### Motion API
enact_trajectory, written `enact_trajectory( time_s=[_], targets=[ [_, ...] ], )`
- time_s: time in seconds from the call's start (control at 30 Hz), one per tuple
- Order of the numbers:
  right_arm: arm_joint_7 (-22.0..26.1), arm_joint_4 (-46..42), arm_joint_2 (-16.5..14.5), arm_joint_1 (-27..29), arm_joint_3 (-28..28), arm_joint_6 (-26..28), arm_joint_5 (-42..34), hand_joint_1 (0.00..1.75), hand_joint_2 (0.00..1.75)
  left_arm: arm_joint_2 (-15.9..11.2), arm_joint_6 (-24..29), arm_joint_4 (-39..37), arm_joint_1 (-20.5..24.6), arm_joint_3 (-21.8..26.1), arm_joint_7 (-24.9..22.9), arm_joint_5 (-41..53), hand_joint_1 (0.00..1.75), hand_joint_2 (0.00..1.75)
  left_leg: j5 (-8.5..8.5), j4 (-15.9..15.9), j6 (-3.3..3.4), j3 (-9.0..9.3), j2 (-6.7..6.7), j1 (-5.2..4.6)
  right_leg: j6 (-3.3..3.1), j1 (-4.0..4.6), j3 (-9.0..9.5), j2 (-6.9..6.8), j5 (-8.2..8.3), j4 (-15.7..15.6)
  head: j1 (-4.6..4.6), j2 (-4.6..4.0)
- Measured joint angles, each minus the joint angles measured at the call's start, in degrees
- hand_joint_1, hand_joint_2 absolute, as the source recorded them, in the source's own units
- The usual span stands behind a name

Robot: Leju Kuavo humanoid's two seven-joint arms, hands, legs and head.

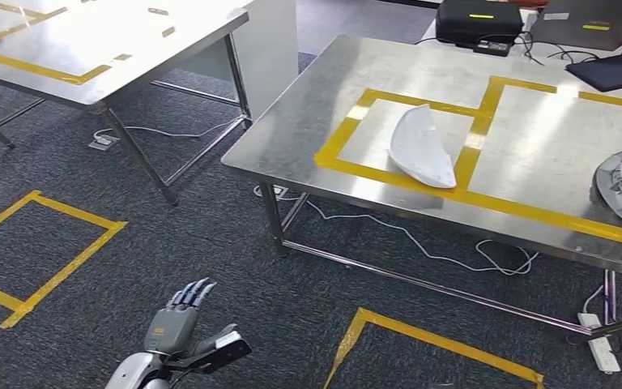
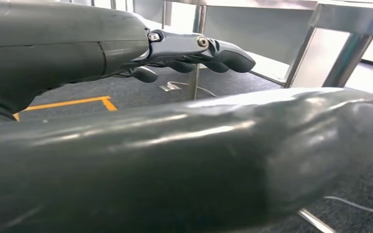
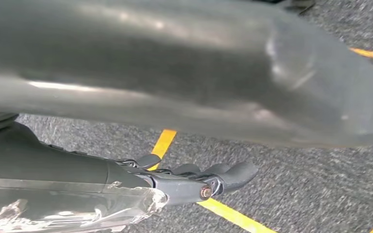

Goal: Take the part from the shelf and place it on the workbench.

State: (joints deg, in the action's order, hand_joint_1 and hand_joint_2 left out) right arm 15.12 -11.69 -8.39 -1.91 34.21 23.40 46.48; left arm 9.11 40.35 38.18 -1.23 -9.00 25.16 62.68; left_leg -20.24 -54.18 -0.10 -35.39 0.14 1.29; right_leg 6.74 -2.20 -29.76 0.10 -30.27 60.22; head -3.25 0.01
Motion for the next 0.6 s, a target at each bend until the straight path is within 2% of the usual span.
enact_trajectory(
  time_s=[0.03, 0.07, 0.17, 0.2, 0.23, 0.27, 0.33, 0.37, 0.4, 0.43, 0.47, 0.53, 0.57, 0.6],
  targets=[
    [-0.01, 0.01, -0.03, -0.03, 0.01, -0.04, 0.06, 0.0, 0.0, 0.01, 0.01, 0.0, -0.1, 0.51, 0.03, 0.15, 0.0, 0.0, 0.17, -0.61, -0.54, -0.57, -0.09, 0.16, 0.04, -0.09, 1.5, 0.27, 0.77, -2.29, 0.14, 0.01],
    [-0.03, 0.01, -0.07, -0.06, 0.01, -0.07, 0.1, 0.0, 0.0, 0.03, 0.01, -0.01, -0.22, 1.04, 0.0, 0.25, 0.0, 0.0, 0.28, -1.21, -1.01, -0.94, -0.19, 0.16, -0.34, -0.12, 1.92, 0.52, 0.76, -3.26, 0.2, 0.01],
    [-0.02, 0.02, -0.07, -0.12, 0.04, -0.2, 0.16, 0.0, 0.0, -0.14, 0.01, -0.77, -0.34, 2.89, -1.6, 0.21, 0.0, 0.0, 0.13, -1.79, -1.93, -1.26, -0.3, 0.16, -2.89, 0.07, 0.38, 0.75, 0.42, -2.15, -0.23, -0.01],
    [0.01, 0.02, -0.07, -0.13, 0.04, -0.23, 0.15, 0.0, 0.0, -0.3, -0.01, -1.68, -0.26, 3.69, -2.27, -0.24, 0.0, 0.0, -0.76, -2.17, -2.14, -1.51, -0.27, 0.26, -3.57, 0.14, -0.05, 0.69, 0.62, -1.96, -0.42, -0.01],
    [0.05, 0.02, -0.06, -0.1, 0.1, -0.24, 0.13, 0.0, 0.0, -0.49, -0.03, -3.14, -0.08, 4.61, -2.55, -1.35, 0.0, 0.0, -2.56, -3.49, -2.3, -2.04, -0.24, 0.32, -4.12, 0.19, -0.54, 0.62, 1.05, -1.91, -0.53, -0.01],
    [0.08, 0.02, -0.05, -0.06, 0.21, -0.23, 0.07, 0.0, 0.0, -0.64, -0.05, -4.98, 0.18, 5.61, -2.41, -3.04, 0.0, 0.0, -5.13, -5.96, -2.4, -2.94, -0.22, 0.31, -4.52, 0.25, -0.99, 0.56, 1.61, -1.92, -0.69, -0.01],
    [0.15, 0.02, -0.04, 0.01, 0.52, -0.21, -0.03, 0.0, 0.0, -0.92, -0.08, -9.0, 0.81, 7.63, -1.53, -6.96, 0.0, 0.0, -10.76, -13.54, -2.39, -5.36, -0.22, 0.19, -4.94, 0.53, -1.99, 0.53, 2.72, -1.9, -0.98, -0.01],
    [0.18, 0.02, -0.04, 0.08, 0.68, -0.21, -0.06, 0.0, 0.0, -1.05, -0.09, -10.75, 1.07, 8.5, -1.28, -8.26, 0.0, 0.0, -12.25, -16.83, -2.25, -6.12, -0.22, 0.1, -5.02, 0.72, -2.53, 0.51, 3.23, -1.88, -1.06, -0.01],
    [0.19, 0.02, -0.04, 0.17, 0.81, -0.21, -0.07, 0.0, 0.0, -1.24, -0.11, -12.35, 1.29, 9.22, -1.54, -8.93, 0.0, 0.0, -12.65, -18.52, -2.02, -6.05, -0.22, 0.0, -5.06, 0.91, -3.13, 0.5, 3.66, -1.87, -1.1, -0.01],
    [0.2, 0.02, -0.04, 0.26, 0.93, -0.21, -0.08, 0.0, 0.0, -1.44, -0.17, -13.94, 1.49, 9.77, -2.38, -9.09, 0.0, 0.0, -12.04, -18.01, -1.67, -4.87, -0.22, -0.16, -5.07, 1.08, -3.63, 0.49, 4.02, -1.86, -1.1, -0.01],
    [0.21, 0.02, -0.04, 0.3, 1.04, -0.22, -0.08, 0.0, 0.0, -1.71, -0.33, -15.39, 1.67, 10.18, -3.63, -9.03, 0.0, 0.0, -10.82, -15.33, -1.26, -2.6, -0.22, -0.35, -5.04, 1.2, -3.99, 0.49, 4.32, -1.86, -1.1, -0.01],
    [0.28, 0.02, -0.03, 0.3, 1.22, -0.23, -0.06, 0.0, 0.0, -2.47, -0.95, -18.0, 1.88, 10.92, -6.67, -8.9, 0.0, 0.0, -8.74, -7.29, -0.44, 3.18, -0.21, -0.85, -4.83, 1.43, -4.39, 0.54, 4.74, -1.8, -1.13, -0.01],
    [0.32, 0.02, -0.03, 0.3, 1.3, -0.23, -0.05, 0.0, 0.0, -2.9, -1.59, -19.15, 1.85, 11.27, -8.37, -8.98, 0.0, 0.0, -8.2, -4.36, -0.25, 5.14, -0.21, -1.05, -4.61, 1.55, -4.46, 0.57, 4.94, -1.76, -1.1, -0.01],
    [0.36, 0.02, -0.03, 0.3, 1.36, -0.23, -0.05, 0.0, 0.0, -3.3, -2.39, -20.32, 1.77, 11.62, -10.34, -9.08, 0.0, 0.0, -8.04, -2.65, -0.17, 6.18, -0.2, -1.21, -4.34, 1.64, -4.5, 0.59, 5.13, -1.77, -1.08, 0.0]
  ],
)
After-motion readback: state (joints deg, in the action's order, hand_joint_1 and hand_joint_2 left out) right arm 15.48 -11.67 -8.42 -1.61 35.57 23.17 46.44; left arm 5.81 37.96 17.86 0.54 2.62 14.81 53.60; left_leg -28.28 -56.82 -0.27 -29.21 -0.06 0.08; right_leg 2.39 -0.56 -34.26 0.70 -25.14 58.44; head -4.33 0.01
